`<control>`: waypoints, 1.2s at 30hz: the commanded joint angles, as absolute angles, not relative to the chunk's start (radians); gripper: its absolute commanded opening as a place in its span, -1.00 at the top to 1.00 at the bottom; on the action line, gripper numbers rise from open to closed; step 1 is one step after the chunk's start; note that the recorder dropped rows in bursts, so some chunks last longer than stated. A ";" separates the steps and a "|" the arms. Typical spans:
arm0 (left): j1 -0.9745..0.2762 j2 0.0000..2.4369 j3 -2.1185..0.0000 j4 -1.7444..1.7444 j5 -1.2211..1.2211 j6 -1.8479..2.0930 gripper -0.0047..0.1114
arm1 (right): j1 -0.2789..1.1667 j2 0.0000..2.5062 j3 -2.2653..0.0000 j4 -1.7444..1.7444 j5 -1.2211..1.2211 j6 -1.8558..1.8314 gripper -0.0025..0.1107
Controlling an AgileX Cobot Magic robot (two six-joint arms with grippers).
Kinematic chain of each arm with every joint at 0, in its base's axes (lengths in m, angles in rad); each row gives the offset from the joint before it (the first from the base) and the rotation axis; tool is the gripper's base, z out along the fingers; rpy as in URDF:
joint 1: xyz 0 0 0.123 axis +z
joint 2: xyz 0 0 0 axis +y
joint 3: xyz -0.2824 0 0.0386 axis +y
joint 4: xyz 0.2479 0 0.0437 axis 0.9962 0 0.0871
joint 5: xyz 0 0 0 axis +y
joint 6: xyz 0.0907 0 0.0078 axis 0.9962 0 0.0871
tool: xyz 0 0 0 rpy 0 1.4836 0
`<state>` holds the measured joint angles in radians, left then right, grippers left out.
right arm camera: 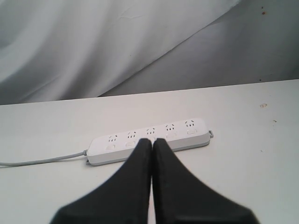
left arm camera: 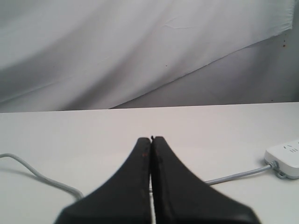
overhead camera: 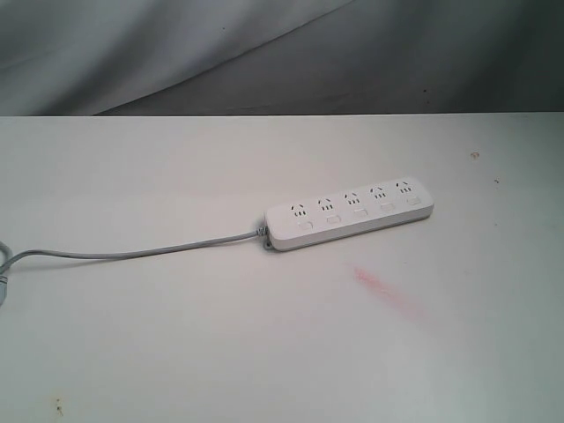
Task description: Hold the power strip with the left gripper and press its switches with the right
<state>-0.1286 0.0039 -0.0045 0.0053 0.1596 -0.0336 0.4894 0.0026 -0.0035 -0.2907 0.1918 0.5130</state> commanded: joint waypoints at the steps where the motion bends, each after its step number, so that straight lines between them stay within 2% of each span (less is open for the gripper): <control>1: -0.127 0.000 0.000 0.006 0.159 -0.044 0.92 | 0.488 0.000 0.000 -0.287 0.192 0.502 0.96; 7: -0.127 0.000 0.000 0.006 0.159 -0.044 0.92 | 0.488 0.000 0.000 -0.287 0.192 0.502 0.96; 18: -0.127 0.000 0.000 0.006 0.159 -0.044 0.92 | 0.317 0.000 0.000 -0.355 0.192 0.452 0.96; 36: -0.127 0.000 0.000 0.006 0.159 -0.044 0.92 | 0.317 0.000 0.000 -0.320 0.170 0.370 0.96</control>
